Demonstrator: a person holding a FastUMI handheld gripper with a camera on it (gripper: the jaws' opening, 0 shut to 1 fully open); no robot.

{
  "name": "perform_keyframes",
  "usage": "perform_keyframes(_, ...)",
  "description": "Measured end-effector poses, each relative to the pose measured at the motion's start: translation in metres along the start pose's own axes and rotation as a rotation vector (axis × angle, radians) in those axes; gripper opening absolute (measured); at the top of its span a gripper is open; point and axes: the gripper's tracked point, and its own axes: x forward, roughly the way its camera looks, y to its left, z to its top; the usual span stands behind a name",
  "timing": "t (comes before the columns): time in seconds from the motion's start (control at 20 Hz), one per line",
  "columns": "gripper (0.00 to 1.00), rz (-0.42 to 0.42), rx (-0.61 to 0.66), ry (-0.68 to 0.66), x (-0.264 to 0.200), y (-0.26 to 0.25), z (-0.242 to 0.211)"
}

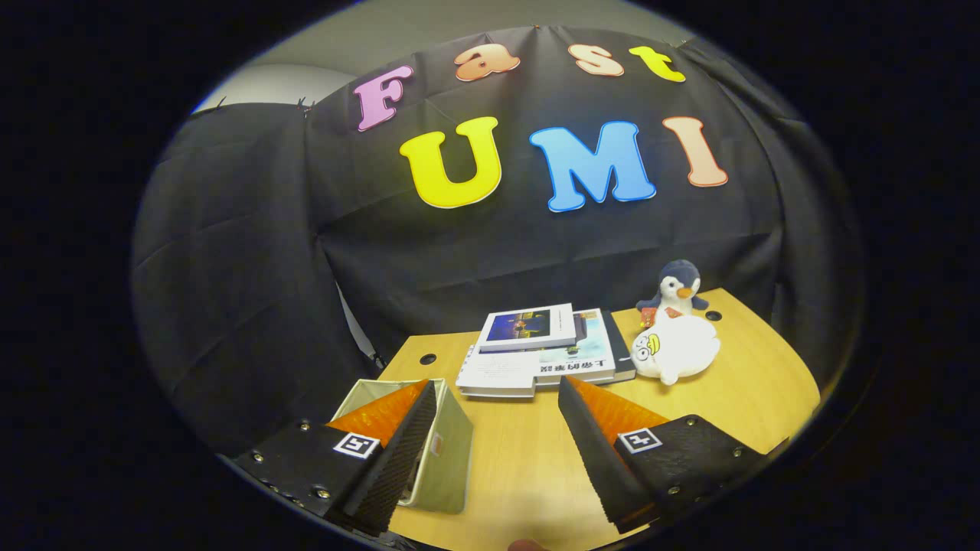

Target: Open the storage box then place both shoes into the box .Put the left shoe in first, then the right shoe, with the right side of both shoes facing outward in a uniform manner.

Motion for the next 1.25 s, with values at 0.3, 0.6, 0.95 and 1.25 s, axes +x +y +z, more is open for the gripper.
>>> perform_keyframes(0.3, 0.98, -0.031, -0.067, -0.127, -0.039, -0.056, 0.04)
perform_keyframes(0.6, 0.97, -0.097, -0.14, -0.219, -0.072, -0.103, 0.062)
perform_keyframes(0.95, 0.97, -0.128, -0.099, -0.25, -0.089, -0.139, 0.064)
perform_keyframes(1.25, 0.97, -0.145, -0.092, -0.277, -0.096, -0.15, 0.069)
